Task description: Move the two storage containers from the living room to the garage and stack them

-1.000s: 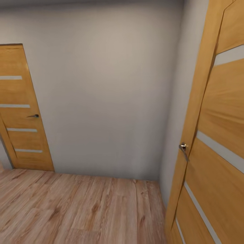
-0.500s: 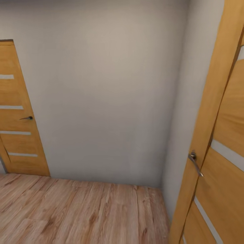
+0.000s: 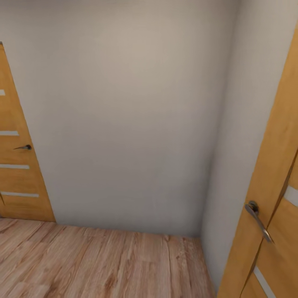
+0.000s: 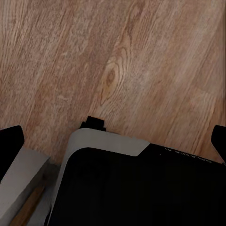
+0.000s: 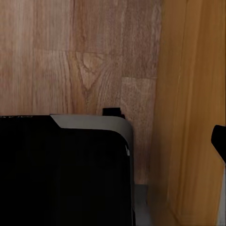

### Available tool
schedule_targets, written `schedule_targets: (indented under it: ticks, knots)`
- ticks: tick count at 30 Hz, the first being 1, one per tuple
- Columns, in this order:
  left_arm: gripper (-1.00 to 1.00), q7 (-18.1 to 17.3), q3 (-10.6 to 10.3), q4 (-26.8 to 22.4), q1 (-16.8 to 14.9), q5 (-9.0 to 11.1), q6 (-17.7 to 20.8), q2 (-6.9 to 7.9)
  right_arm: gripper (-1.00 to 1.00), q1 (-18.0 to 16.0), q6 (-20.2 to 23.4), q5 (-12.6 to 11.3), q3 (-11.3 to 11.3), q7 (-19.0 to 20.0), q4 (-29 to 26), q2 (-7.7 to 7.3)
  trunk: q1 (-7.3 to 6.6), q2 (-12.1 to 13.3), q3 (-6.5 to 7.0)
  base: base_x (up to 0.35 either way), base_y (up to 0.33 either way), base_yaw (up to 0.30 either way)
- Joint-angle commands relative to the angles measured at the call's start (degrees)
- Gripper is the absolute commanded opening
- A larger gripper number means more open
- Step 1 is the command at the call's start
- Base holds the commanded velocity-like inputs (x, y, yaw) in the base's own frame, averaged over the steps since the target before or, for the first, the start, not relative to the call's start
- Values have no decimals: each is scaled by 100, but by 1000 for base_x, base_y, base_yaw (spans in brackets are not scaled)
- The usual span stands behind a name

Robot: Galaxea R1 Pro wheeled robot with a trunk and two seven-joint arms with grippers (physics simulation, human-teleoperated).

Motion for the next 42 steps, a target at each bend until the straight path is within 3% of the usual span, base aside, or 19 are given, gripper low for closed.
schedule_targets:
  ticks: [1, 17, 42]
  knots:
    - [100, 15, -49, 1, -4, 41, -14, -1, 100, -7, -28, -53, 48, 19, 17, 3, 4, -5, -9, 322, 0, 0]
    - [100, 15, -42, 1, -4, 41, -14, -1, 100, -6, -31, -53, 49, 16, 17, 3, 4, -5, -9, 322, 0, 64]
    - [100, 16, -40, 1, -4, 58, -22, -1, 100, -7, -11, -50, 55, 7, 17, 3, 4, -5, -9, 321, 0, 262]
